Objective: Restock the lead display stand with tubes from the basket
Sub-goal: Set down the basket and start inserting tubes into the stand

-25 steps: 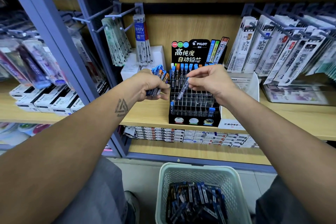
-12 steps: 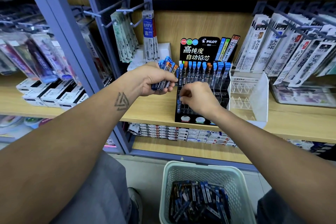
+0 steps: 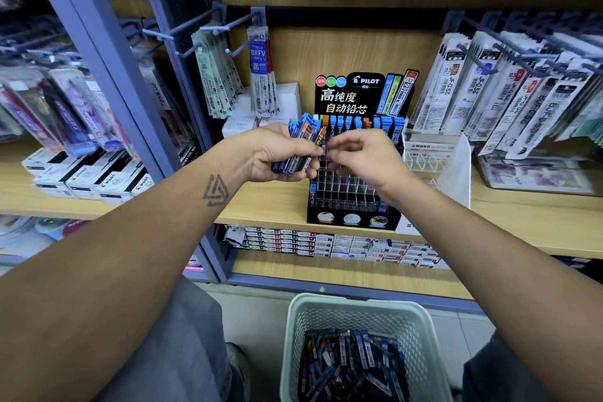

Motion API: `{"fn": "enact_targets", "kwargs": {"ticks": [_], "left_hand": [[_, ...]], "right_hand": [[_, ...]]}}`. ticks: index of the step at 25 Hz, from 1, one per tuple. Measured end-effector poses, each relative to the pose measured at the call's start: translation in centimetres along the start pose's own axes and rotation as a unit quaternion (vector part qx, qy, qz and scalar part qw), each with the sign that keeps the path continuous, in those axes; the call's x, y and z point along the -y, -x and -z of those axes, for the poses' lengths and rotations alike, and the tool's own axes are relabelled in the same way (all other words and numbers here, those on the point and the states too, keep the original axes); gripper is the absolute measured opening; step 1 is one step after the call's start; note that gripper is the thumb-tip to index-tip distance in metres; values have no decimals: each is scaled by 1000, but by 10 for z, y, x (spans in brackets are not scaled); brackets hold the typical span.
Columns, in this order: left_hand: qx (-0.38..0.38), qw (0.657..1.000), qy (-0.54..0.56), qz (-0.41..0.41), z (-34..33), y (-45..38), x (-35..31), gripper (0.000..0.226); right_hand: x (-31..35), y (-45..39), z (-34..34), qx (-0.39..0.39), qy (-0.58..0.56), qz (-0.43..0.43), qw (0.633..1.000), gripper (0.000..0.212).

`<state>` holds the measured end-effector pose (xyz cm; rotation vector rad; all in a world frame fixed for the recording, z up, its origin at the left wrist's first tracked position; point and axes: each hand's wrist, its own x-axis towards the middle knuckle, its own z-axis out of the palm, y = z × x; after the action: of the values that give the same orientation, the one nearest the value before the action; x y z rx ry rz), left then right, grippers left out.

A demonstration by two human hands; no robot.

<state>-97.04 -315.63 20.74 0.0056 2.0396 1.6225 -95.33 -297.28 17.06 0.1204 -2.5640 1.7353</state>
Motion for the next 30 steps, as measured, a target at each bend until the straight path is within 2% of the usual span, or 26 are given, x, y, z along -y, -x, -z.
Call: {"fn": "enact_targets", "kwargs": {"ticks": [1,3,8,12,17,20,25,27,30], "left_hand": [[12,1000,-1,-2,-4,0,0,12],[32,999,-1,-6,-12,-1,0,13],[51,998,2,-20,-29,-6,-6,13],[75,997,30,-5,-37,-8,-12,18],[56,998,30,28,-42,-8,-13,26],[30,999,21,39,-38,-9,-14,23],[-57,998,18,9,-19,-10,-8,58],[-57,998,21,2,-14,-7,-8,56],[-33,999,19,-7,-20,-4,-10,35]], "right_hand": [[4,1,4,11,-97,-22,995,22],[8,4,9,23,-183,-33,982,23],[8,8,25,-10,-184,-42,982,12],[5,10,44,-21,-221,-58,973,16],[-1,13,58,-23,-203,-57,977,12],[-1,13,62,-44,-177,-38,983,12],[-4,5,58,-50,-4,3,999,12],[-2,1,60,-39,55,-7,998,9],[-2,1,74,-27,109,-5,994,8]]}}
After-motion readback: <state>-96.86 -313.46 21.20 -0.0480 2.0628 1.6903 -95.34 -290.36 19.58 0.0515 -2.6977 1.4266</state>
